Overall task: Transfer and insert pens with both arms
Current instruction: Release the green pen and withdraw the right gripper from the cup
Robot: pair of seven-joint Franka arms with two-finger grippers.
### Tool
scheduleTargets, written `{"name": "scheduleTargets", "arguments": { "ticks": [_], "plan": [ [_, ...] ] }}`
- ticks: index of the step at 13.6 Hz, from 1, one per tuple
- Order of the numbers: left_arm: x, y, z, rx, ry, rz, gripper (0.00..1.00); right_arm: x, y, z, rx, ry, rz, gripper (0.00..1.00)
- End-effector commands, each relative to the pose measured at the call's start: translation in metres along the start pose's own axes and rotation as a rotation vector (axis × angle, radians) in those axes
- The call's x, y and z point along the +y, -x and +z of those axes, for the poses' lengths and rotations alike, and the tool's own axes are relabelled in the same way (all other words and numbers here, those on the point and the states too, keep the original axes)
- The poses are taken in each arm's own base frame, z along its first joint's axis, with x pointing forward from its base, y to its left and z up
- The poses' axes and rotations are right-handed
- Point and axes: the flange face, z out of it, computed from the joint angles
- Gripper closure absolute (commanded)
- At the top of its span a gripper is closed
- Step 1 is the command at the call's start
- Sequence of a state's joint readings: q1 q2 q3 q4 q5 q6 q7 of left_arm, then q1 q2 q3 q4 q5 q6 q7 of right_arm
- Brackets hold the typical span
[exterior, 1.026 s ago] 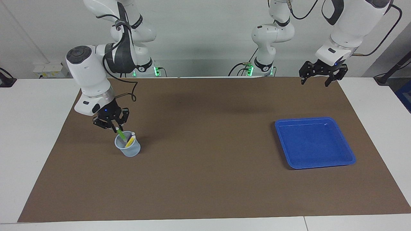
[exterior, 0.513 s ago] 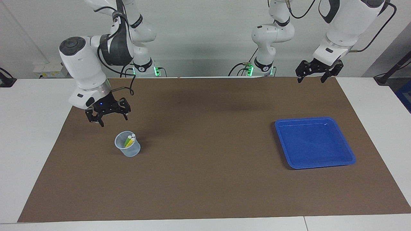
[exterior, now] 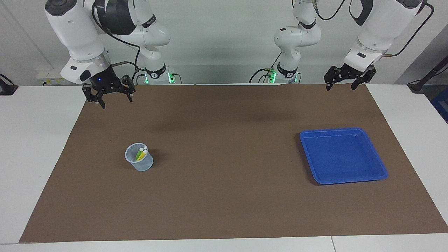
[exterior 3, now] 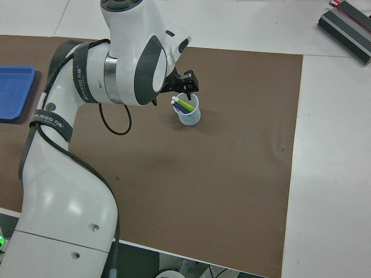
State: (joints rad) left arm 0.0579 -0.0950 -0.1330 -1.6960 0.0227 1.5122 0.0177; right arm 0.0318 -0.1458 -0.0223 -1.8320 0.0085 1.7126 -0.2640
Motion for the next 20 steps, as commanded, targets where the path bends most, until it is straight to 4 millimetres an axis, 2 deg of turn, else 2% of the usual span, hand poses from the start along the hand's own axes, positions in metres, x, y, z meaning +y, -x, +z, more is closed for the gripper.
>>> {"name": "scheduleTargets", "arguments": {
  "ticks": [1, 8, 13, 20],
  "plan": [
    [0.003, 0.008, -0.003, -0.005, -0.013, -0.005, 0.0, -0.001, 0.015, -0.013, -0.001, 0.002, 0.02, 0.0],
    [0.002, 0.007, -0.002, -0.003, -0.012, -0.01, 0.0, -0.008, 0.012, -0.012, 0.01, 0.005, 0.136, 0.0],
    [0.002, 0.007, -0.002, -0.003, -0.012, -0.01, 0.0, -0.021, 0.009, -0.013, 0.01, 0.009, 0.106, 0.0],
    [0.002, 0.007, -0.002, -0.002, -0.012, -0.01, 0.0, -0.011, 0.011, -0.014, 0.012, 0.009, 0.126, 0.0]
  ]
}}
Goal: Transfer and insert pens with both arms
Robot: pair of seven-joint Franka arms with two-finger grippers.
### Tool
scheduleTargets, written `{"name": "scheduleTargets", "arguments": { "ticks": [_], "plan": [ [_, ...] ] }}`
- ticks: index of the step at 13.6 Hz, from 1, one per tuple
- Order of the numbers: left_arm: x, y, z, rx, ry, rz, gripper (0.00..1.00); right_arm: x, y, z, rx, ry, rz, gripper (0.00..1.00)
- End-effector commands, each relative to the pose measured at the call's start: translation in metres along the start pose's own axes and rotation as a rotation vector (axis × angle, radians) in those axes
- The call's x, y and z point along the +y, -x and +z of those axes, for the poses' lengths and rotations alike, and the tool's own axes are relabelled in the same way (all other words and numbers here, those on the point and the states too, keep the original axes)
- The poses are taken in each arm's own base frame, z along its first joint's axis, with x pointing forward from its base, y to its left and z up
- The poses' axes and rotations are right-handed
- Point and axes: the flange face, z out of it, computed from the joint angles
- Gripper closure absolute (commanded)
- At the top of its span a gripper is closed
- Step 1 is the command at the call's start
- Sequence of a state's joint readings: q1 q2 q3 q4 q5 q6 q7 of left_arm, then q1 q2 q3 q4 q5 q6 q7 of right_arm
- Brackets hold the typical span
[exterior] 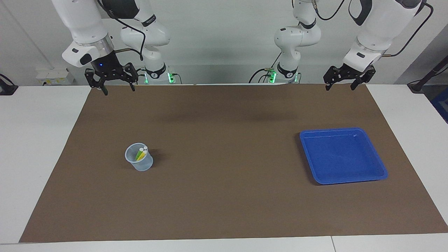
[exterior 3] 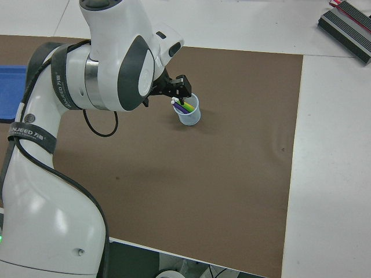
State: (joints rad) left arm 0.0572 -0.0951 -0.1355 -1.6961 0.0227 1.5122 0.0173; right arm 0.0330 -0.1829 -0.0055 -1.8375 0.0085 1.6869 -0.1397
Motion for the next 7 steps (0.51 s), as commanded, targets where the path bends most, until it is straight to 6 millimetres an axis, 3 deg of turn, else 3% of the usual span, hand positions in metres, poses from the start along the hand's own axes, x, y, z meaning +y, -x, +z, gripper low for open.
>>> {"name": "scheduleTargets", "arguments": {
  "ticks": [1, 7],
  "plan": [
    [0.0, 0.007, -0.002, -0.005, -0.012, -0.012, 0.0, 0.002, 0.002, 0.0, 0.008, 0.007, 0.019, 0.0],
    [0.0, 0.007, -0.002, -0.005, -0.012, -0.012, 0.0, 0.019, 0.009, -0.015, 0.036, 0.007, 0.049, 0.0]
  ]
}}
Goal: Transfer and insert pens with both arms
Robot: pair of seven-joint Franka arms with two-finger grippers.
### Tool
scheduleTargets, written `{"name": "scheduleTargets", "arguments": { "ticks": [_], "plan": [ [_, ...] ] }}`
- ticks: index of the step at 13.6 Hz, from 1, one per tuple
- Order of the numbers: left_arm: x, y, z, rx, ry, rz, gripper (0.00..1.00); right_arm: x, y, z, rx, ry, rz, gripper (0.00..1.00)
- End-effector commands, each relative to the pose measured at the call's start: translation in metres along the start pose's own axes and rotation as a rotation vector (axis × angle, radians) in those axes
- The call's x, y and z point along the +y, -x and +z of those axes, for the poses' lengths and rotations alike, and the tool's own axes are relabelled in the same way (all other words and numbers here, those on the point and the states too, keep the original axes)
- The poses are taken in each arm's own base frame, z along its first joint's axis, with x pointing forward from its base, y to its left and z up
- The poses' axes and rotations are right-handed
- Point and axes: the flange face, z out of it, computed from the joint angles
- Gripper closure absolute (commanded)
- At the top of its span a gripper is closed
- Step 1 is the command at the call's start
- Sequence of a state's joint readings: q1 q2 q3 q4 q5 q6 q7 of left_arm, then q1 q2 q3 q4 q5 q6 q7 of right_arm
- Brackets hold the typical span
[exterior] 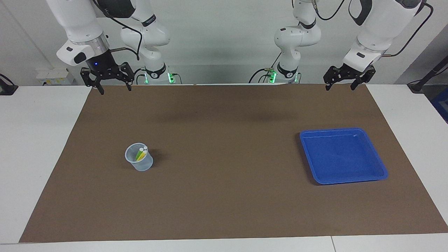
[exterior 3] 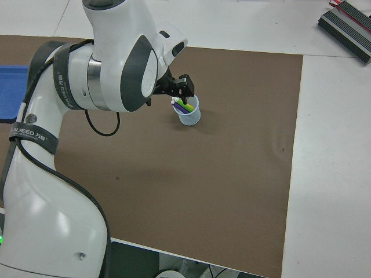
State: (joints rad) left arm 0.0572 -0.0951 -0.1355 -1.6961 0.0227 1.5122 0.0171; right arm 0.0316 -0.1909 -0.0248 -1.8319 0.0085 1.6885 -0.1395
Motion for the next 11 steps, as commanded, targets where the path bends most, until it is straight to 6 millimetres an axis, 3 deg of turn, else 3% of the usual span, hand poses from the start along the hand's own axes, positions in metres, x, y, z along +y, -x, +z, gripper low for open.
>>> {"name": "scheduleTargets", "arguments": {
  "ticks": [1, 5, 11],
  "plan": [
    [0.0002, 0.0073, -0.0017, -0.003, -0.012, -0.012, 0.0, 0.0089, 0.006, -0.0078, 0.019, 0.009, 0.03, 0.0],
    [0.0002, 0.0073, -0.0017, -0.003, -0.012, -0.012, 0.0, 0.0014, 0.006, -0.0139, 0.033, 0.01, 0.02, 0.0],
    [0.0002, 0.0073, -0.0017, -0.003, -0.012, -0.012, 0.0, 0.0056, 0.0094, -0.0125, 0.017, 0.004, 0.032, 0.0]
  ]
}}
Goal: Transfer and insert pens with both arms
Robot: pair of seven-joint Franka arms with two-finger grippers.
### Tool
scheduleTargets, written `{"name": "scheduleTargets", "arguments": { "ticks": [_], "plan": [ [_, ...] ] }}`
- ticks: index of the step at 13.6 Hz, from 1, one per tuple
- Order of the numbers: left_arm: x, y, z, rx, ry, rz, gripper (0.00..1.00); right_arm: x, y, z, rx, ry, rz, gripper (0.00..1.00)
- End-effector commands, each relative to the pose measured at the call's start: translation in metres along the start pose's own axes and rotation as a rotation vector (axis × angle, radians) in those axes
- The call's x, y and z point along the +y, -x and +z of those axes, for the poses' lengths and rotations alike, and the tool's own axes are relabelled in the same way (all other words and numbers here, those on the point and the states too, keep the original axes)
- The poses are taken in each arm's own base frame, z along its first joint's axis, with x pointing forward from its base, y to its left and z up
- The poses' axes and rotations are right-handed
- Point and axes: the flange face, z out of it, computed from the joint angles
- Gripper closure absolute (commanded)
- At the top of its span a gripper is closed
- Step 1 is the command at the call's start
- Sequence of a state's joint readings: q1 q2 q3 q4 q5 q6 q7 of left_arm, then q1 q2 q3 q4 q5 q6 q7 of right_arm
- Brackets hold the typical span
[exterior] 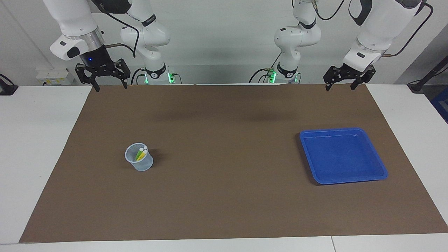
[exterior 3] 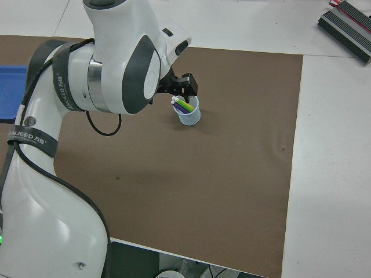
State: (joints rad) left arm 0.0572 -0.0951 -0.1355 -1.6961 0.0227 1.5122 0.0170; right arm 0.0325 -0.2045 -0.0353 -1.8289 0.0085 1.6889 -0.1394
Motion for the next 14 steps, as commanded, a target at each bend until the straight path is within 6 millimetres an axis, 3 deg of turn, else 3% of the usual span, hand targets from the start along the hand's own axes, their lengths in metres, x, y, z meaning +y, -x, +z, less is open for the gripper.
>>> {"name": "scheduleTargets", "arguments": {
  "ticks": [1, 14],
  "plan": [
    [0.0, 0.007, -0.002, -0.005, -0.012, -0.012, 0.0, 0.001, 0.007, -0.004, -0.009, 0.002, 0.023, 0.0],
    [0.0, 0.007, -0.002, -0.003, -0.012, -0.012, 0.0, 0.009, 0.016, -0.01, -0.051, -0.052, 0.057, 0.0]
  ]
}}
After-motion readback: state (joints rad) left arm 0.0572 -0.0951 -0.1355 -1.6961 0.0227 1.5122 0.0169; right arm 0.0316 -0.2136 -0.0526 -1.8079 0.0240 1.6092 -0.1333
